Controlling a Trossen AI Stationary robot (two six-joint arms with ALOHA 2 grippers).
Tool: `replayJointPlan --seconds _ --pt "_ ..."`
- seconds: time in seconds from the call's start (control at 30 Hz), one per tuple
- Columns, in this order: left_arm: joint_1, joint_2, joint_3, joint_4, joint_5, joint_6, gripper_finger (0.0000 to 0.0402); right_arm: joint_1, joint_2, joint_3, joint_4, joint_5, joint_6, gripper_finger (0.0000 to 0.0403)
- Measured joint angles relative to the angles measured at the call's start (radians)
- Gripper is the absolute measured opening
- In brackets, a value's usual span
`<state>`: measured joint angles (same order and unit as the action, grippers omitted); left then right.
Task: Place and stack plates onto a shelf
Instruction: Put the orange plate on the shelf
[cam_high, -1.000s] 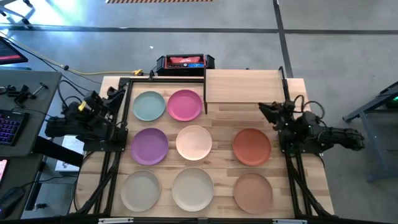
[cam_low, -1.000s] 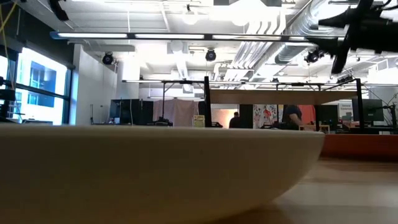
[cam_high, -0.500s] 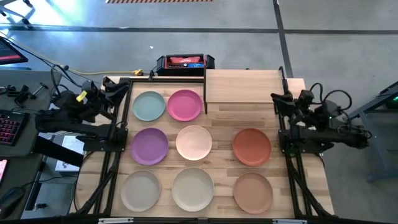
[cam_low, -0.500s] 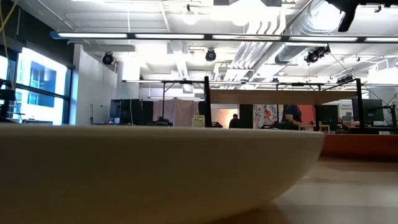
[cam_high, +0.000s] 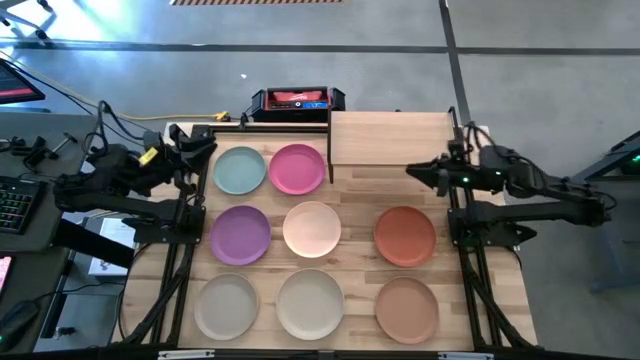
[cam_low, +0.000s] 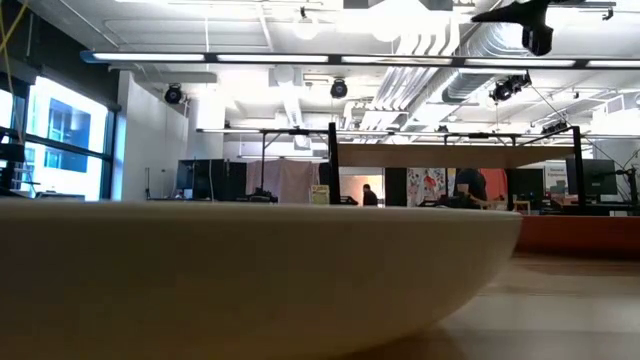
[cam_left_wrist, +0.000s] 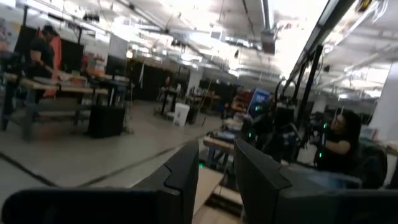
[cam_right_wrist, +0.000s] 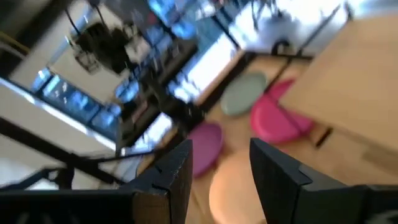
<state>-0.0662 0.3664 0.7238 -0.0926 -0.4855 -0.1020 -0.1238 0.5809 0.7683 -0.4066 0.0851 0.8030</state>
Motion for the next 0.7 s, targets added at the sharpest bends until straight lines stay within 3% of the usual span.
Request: replayJointPlan --seconds 0.2,0.7 --pt "0.0 0.0 0.0 -0.052 0.001 -0.001 0.009 0.006 0.105 0.003 -0.057 -0.114 0.11 0.0142" --pt "0.0 0.0 0.0 -0.108 0.004 -0.001 0.009 0.136 0.397 0.002 -0.136 -0.12 0.402 0.0142"
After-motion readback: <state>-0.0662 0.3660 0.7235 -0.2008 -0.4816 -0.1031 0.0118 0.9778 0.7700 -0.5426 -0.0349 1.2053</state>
